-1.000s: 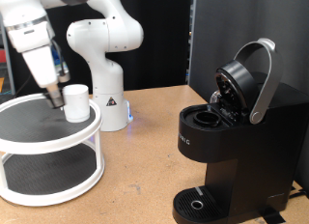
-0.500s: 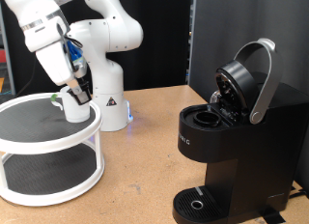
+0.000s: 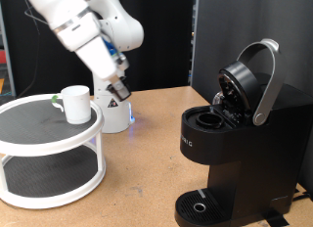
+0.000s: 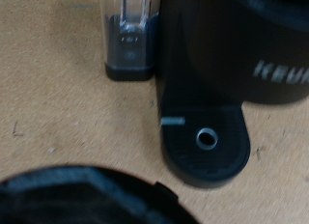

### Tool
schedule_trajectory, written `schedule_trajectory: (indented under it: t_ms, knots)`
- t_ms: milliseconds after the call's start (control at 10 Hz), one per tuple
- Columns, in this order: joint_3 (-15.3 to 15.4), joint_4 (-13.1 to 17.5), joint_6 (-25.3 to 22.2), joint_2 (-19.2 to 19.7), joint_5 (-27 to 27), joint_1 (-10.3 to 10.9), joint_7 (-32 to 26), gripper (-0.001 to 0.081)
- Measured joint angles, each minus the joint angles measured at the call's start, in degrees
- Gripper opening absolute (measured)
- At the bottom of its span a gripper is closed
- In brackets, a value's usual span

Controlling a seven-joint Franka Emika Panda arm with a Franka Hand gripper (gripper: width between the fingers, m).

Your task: Make a cup of coffee with the keurig machine

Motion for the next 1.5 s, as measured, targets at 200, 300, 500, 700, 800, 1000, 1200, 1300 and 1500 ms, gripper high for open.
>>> schedule_trajectory:
  t_ms: [200, 300, 500, 700, 800, 1000, 1200, 1300, 1500]
  knots:
    - [0.5, 0.0, 0.7, 0.0, 0.1, 0.5, 0.0, 0.0476]
    - [0.1, -0.3, 0.6, 0.0, 0.1, 0.5, -0.7, 0.0476]
    - [0.0, -0.7, 1.7, 0.1, 2.9, 1.4, -1.4, 0.0475]
    - [1.7, -0.1, 4.2, 0.9, 5.8, 3.7, 0.1, 0.0476]
    - [2.8, 0.5, 5.4, 1.6, 7.0, 4.7, 0.7, 0.0475]
    - [5.5, 1.2, 9.6, 2.9, 8.7, 6.5, 3.6, 0.0475]
    - [6.5, 1.2, 11.1, 3.7, 8.8, 6.6, 4.7, 0.0475]
    - [6.0, 1.2, 9.5, 3.7, 8.8, 6.6, 3.3, 0.0475]
    - [5.9, 1.5, 8.8, 3.8, 9.3, 7.2, 2.2, 0.0476]
